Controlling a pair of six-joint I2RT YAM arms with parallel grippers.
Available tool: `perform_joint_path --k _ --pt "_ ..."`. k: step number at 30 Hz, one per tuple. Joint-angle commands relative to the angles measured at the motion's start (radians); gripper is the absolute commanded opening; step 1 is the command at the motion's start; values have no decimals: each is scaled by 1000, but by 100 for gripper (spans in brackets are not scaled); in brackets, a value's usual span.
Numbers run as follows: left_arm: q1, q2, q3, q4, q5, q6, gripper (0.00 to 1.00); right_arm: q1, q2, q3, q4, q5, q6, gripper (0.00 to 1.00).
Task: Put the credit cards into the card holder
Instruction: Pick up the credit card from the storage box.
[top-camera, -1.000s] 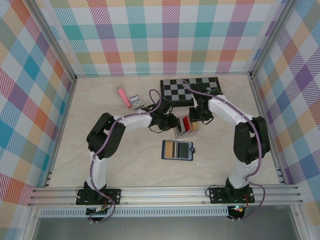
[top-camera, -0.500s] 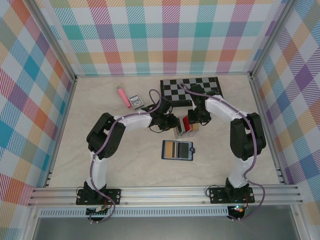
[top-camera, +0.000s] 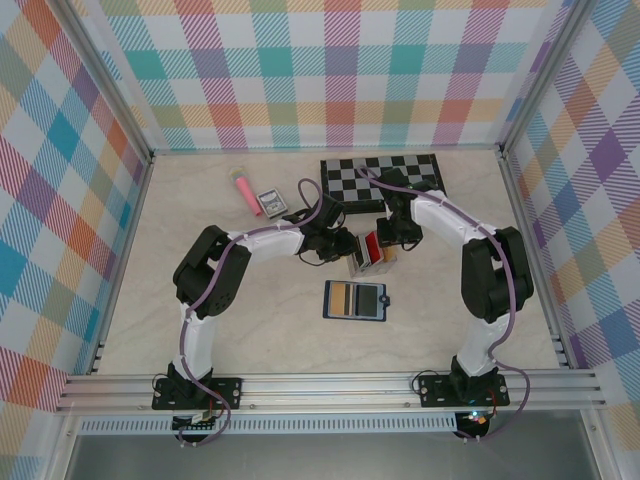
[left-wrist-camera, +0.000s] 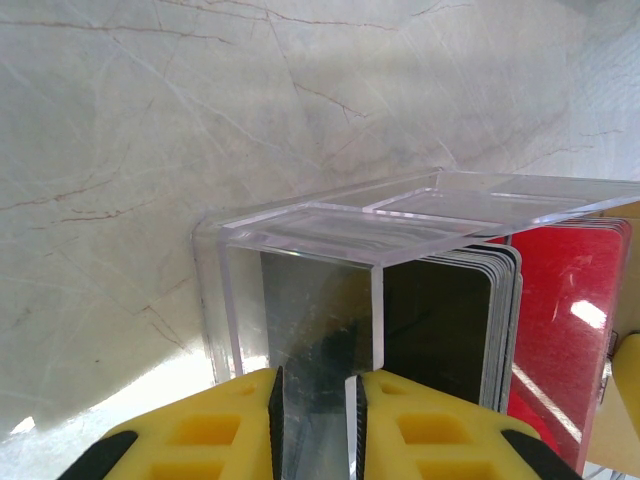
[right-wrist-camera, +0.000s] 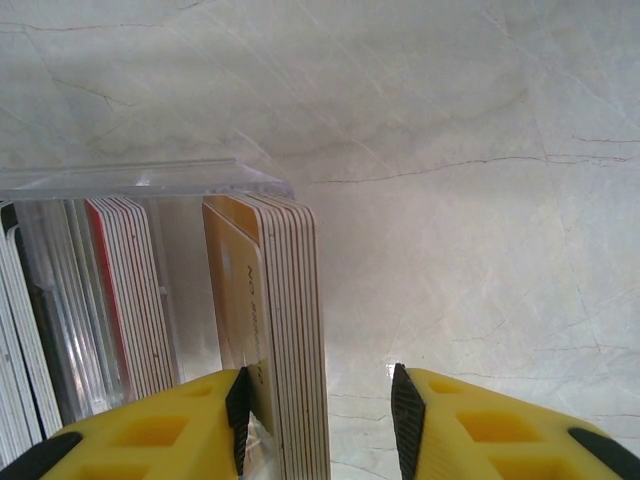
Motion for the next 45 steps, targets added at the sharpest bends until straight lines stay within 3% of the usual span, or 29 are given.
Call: perform_joint_path --k 1,8,17,39,45 --pt "2 7 -47 -108 -17 -4 23 -10 -43 19 -34 55 5 43" --pt "1 9 -47 -104 -13 -4 24 -8 -48 30 -42 57 0 42" --pt "2 15 -46 -104 -7 -5 24 -3 -47 36 -41 38 0 31" --pt "1 23 -43 -99 2 -6 24 44 -61 62 -71 141 -8 14" --pt "2 20 -47 -96 1 -8 24 57 -76 75 -90 114 4 16"
